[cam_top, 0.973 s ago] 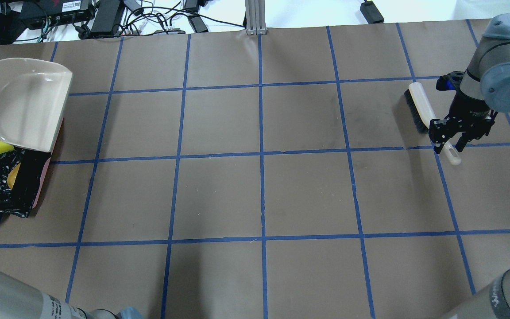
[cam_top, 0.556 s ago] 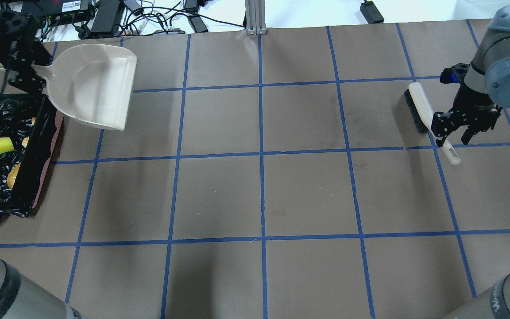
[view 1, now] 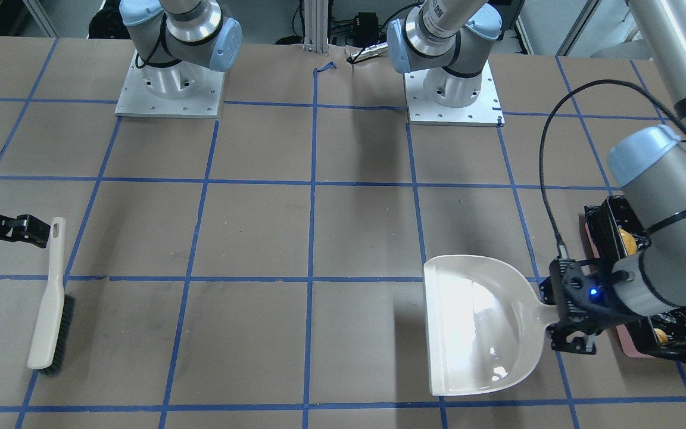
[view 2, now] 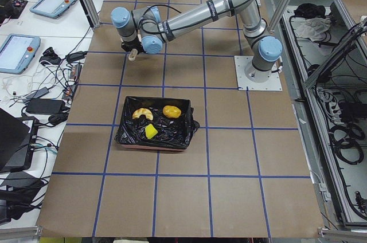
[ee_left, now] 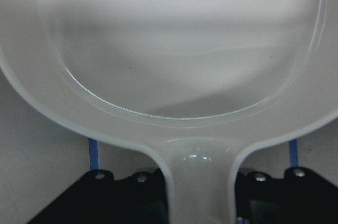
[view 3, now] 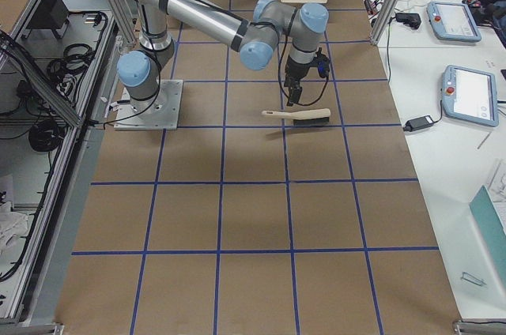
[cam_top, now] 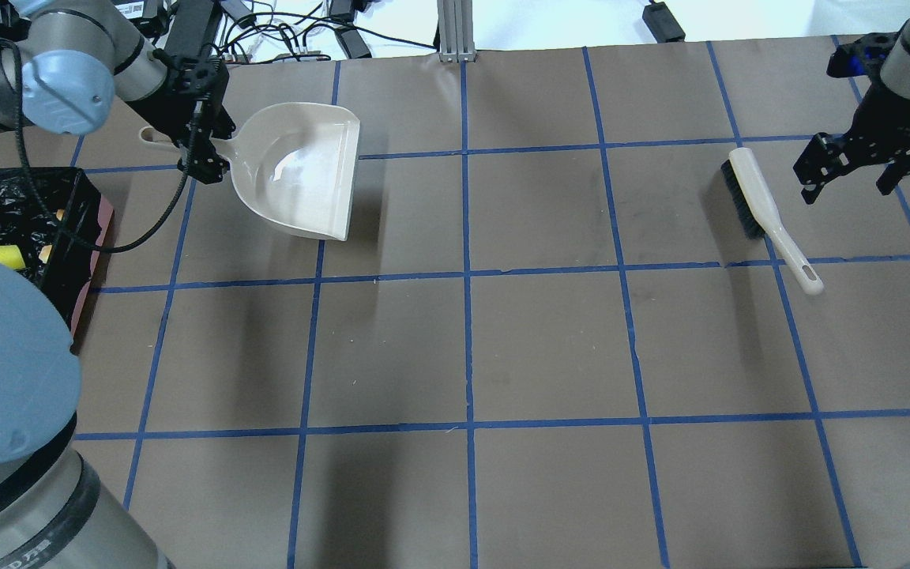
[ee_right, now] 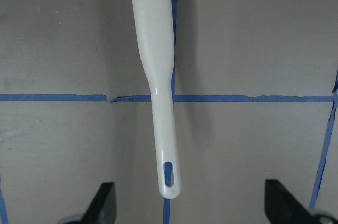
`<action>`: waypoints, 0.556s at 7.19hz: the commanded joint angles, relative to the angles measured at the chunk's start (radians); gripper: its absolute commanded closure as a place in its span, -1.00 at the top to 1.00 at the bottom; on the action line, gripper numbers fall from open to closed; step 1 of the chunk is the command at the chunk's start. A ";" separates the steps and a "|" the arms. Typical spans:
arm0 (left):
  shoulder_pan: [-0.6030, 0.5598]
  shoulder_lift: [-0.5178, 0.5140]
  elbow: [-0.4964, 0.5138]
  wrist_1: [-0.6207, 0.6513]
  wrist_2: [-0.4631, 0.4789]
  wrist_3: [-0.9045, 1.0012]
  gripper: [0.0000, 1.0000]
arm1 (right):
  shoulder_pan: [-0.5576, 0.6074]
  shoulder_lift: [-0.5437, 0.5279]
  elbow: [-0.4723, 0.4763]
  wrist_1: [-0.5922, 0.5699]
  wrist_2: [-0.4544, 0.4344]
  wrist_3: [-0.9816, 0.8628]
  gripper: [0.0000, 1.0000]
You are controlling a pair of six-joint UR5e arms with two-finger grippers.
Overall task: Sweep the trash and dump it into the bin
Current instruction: 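Bring the empty dustpan back with the left gripper while the right releases the brush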
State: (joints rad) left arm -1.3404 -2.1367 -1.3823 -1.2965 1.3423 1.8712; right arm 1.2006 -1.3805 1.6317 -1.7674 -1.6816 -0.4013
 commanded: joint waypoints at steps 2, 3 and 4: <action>-0.014 -0.028 -0.009 0.020 0.075 -0.076 -1.00 | 0.023 -0.159 -0.003 0.112 0.062 0.040 0.99; -0.014 -0.032 -0.011 0.020 0.077 -0.080 -1.00 | 0.102 -0.173 -0.004 0.130 0.066 0.162 1.00; -0.016 -0.038 -0.014 0.019 0.071 -0.083 -1.00 | 0.211 -0.176 -0.027 0.138 0.060 0.283 1.00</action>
State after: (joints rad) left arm -1.3543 -2.1683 -1.3926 -1.2772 1.4124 1.7985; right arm 1.3009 -1.5424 1.6225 -1.6464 -1.6217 -0.2539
